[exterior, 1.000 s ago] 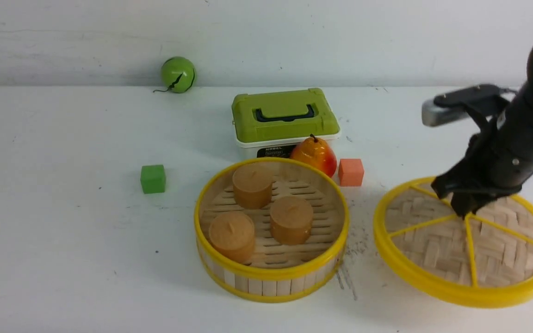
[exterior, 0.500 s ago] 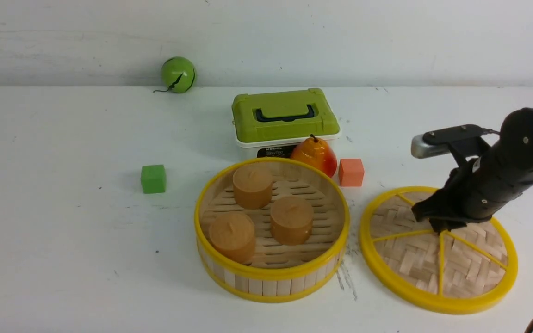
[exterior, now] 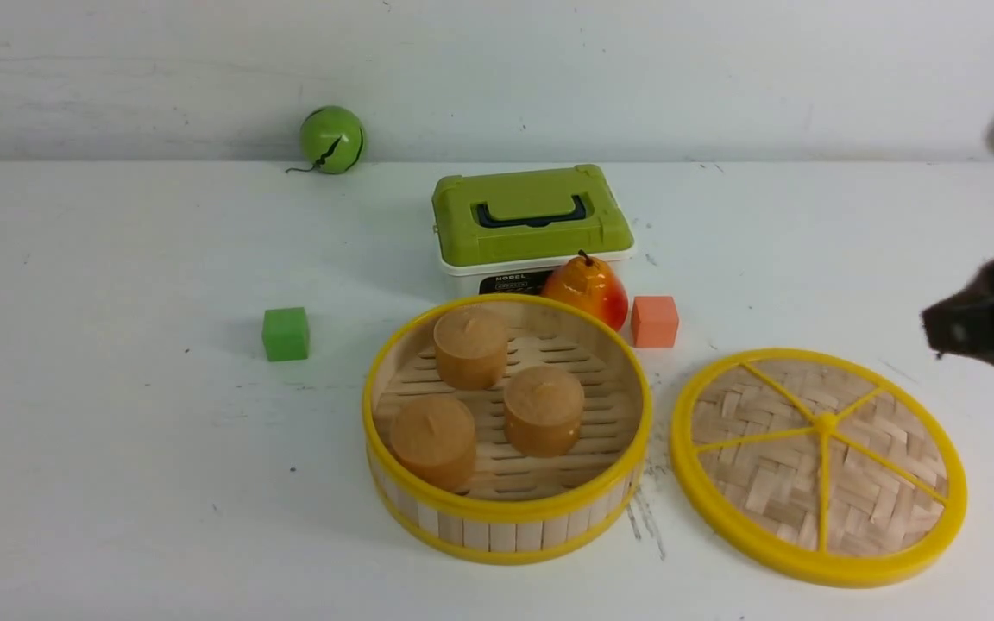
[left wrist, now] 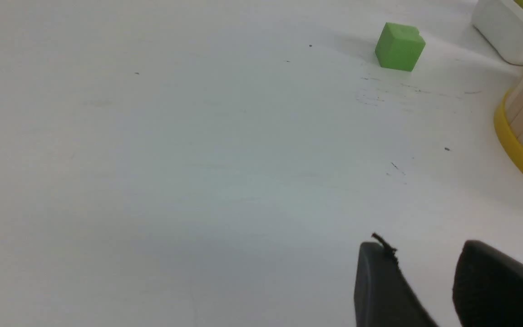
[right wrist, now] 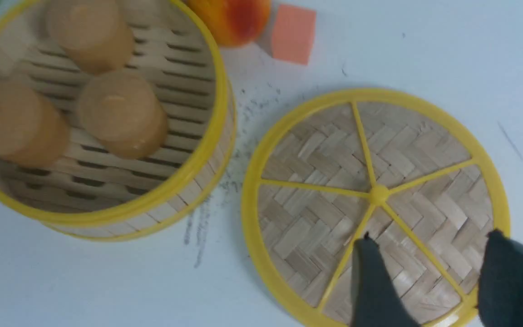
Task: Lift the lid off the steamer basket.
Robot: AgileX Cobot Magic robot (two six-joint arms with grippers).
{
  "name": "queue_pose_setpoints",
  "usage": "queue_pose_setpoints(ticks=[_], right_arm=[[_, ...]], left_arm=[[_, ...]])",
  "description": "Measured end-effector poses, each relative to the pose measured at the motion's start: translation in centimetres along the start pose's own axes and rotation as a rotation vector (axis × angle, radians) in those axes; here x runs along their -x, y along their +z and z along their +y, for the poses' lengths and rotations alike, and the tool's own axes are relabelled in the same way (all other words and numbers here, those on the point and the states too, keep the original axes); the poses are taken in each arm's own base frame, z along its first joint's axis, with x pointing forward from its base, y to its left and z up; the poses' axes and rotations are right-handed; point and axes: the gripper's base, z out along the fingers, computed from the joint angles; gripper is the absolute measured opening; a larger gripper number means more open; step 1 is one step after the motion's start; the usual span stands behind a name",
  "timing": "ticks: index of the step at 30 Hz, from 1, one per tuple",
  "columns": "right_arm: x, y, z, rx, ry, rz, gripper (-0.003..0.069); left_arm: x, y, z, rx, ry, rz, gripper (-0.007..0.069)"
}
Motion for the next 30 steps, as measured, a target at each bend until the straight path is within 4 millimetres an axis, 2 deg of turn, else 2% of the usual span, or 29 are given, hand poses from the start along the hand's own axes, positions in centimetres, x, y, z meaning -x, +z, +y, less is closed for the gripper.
queue_pose_setpoints(ticks=[5,6,7,8,9,11,13,16,19,22,30], right_arm=[[-4.3,-6.9,1.4,0.044,-0.01,-0.267,0.0047],[-4.4,-6.8,1.4,0.044,-0.009,-0.263,0.0047],[-5.5,-8.2,1.6,0.047,-0.017,-0.321,-0.0005],[-6.5,-9.3,1.7,0.049,-0.023,-0.366,-0.0018],[-6.6,-9.5,1.8,0.05,-0.024,-0.375,-0.0019],[-8.5,-10.5,1.9,0.051,-0.033,-0.424,-0.0022],[-9.0,-10.7,1.9,0.052,-0.035,-0.436,-0.0022],[-11.1,-11.7,1.9,0.037,-0.064,-0.489,-0.0022],[-12.0,-12.0,1.7,0.0,-0.096,-0.525,-0.0022],[-12.5,-11.5,1.3,-0.034,-0.115,-0.538,-0.0022],[-14.0,-8.4,0.2,-0.083,-0.039,-0.525,-0.0022]], left_arm=[[0.0,0.0,0.0,0.0,0.0,0.0,0.0239],[0.0,0.0,0.0,0.0,0.0,0.0,0.0239],[0.0,0.0,0.0,0.0,0.0,0.0,0.0239],[0.0,0.0,0.0,0.0,0.0,0.0,0.0239],[0.0,0.0,0.0,0.0,0.0,0.0,0.0239],[0.0,0.0,0.0,0.0,0.0,0.0,0.0239],[0.0,0.0,0.0,0.0,0.0,0.0,0.0239],[0.0,0.0,0.0,0.0,0.0,0.001,0.0239],[0.0,0.0,0.0,0.0,0.0,0.001,0.0239],[0.0,0.0,0.0,0.0,0.0,0.001,0.0239],[0.0,0.0,0.0,0.0,0.0,0.001,0.0239]])
